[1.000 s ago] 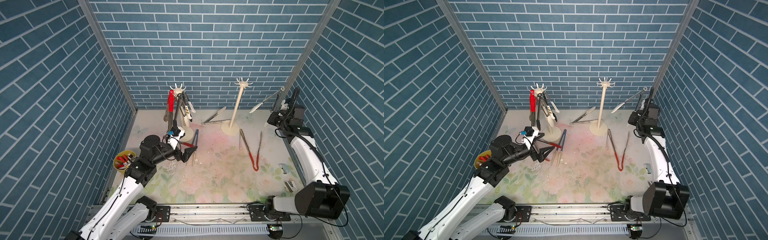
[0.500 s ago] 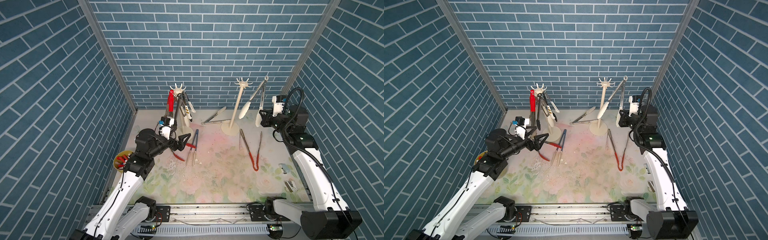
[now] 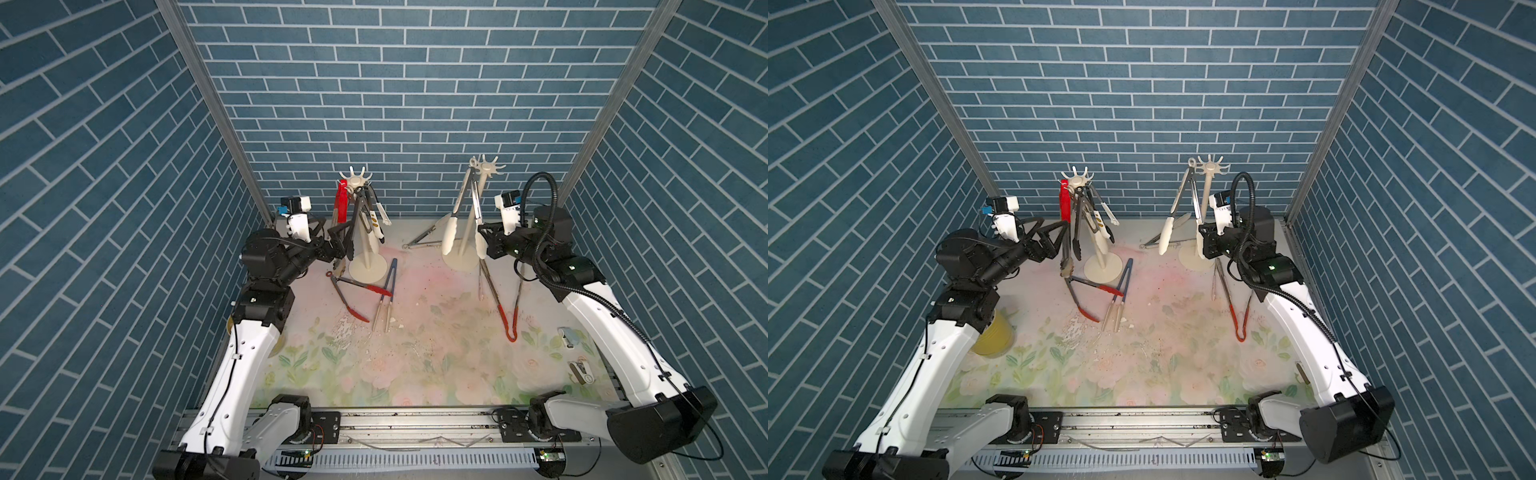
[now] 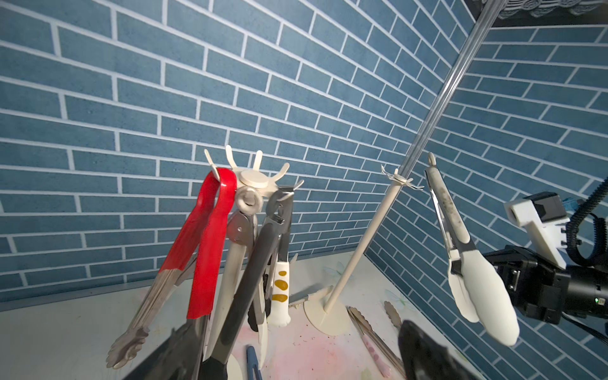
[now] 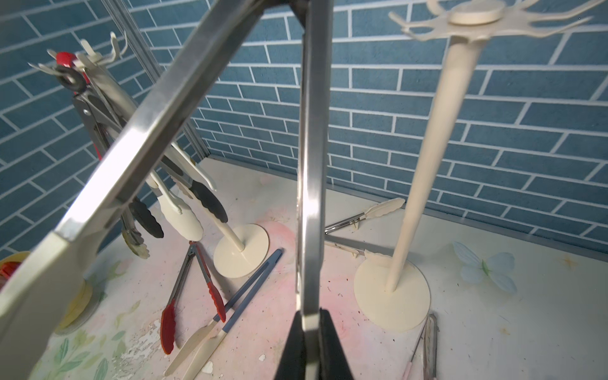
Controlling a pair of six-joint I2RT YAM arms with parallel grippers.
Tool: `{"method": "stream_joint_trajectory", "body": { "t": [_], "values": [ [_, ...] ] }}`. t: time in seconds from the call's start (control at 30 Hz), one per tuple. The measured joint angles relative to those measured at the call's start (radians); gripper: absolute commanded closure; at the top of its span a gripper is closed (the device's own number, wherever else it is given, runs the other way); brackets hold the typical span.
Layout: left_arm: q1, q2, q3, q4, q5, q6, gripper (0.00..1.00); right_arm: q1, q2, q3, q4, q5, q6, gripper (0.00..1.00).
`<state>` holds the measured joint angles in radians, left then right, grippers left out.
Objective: Hang food tongs on kitchen utensil racks
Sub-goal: Adjust the rack at the center of the board.
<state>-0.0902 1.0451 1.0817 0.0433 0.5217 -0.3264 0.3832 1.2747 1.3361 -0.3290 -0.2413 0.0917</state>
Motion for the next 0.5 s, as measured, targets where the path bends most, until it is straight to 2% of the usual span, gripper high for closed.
{"method": "stream_joint_trajectory", "body": {
  "t": [0.27, 0.5],
  "values": [
    [0.044, 0.111, 0.077, 0.052, 0.016, -0.048, 0.11, 0.163, 0.222, 0.202, -0.030, 0.170, -0.082, 1.00],
    [0.049, 0.185, 0.115, 0.105, 0.063, -0.079, 0.19, 0.227, 0.424, 0.405, -0.066, 0.298, -0.129, 1.00]
  ]
}}
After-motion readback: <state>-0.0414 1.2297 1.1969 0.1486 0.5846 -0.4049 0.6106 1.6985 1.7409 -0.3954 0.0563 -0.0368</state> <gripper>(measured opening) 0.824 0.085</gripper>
